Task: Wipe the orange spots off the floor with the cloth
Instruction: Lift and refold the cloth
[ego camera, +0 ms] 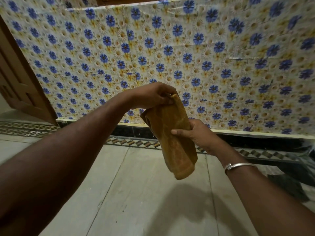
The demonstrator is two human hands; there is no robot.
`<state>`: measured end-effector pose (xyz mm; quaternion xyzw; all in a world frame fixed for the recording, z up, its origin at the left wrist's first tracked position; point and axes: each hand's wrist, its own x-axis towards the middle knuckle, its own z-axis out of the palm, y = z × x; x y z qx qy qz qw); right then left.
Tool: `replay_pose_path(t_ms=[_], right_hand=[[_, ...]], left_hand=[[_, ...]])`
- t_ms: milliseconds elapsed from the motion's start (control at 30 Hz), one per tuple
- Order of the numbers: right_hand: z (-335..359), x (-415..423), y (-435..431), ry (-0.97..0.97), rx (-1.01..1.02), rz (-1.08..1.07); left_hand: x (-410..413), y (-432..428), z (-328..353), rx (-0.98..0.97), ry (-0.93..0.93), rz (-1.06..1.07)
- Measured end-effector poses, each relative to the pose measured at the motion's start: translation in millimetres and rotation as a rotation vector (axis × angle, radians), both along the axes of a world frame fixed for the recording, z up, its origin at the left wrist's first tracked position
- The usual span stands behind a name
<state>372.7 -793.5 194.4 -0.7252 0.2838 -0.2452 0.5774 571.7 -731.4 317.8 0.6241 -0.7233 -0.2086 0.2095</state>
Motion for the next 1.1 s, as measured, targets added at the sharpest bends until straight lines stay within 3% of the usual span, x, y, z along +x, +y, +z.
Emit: replay_pose_path(t_ms=[133,300,367,500,633,800,900,1000,1100], right_hand=[[-1.8,-2.3,5.0,0.015,-0.084,-0.018],[-1.4,3.7,19.3,0.133,-0.581,0.036],[-2.3,7.1,18.2,0.203,-0.643,0.091],[-5.3,8.5,9.7,0.262,-0.463,0.094],[-10.8,4.5,5.4,0.217,-0.305,0.086],[-12.2,4.6,6.5,0.254,-0.139,-0.076],[-6.2,6.0,8.7,0.156,0.113,-0.255],[5.8,3.6,9.3,-0.157,0.435,-0.323],[9.8,1.7,5.5,-0.176,0.433,-0.321]], left_hand=[[15.4,-5.1,-9.3,-0.042,-0.044,0.082],[37.2,-3.6,-28.8,-0.086,0.12,0.208],[40.8,-3.0,-33.9,-0.099,0.136,0.221],[42.0,-3.0,-42.9,-0.202,0.051,0.223],[49.5,-0.8,-49.6,-0.24,0.091,0.238],[40.8,8.7,-62.1,-0.29,0.096,0.243],[17.2,25.1,-73.4,-0.401,-0.017,0.19],[-19.0,43.6,-95.5,-0.4,-0.262,-0.009],[-38.6,48.9,-122.0,-0.564,-0.439,-0.14]])
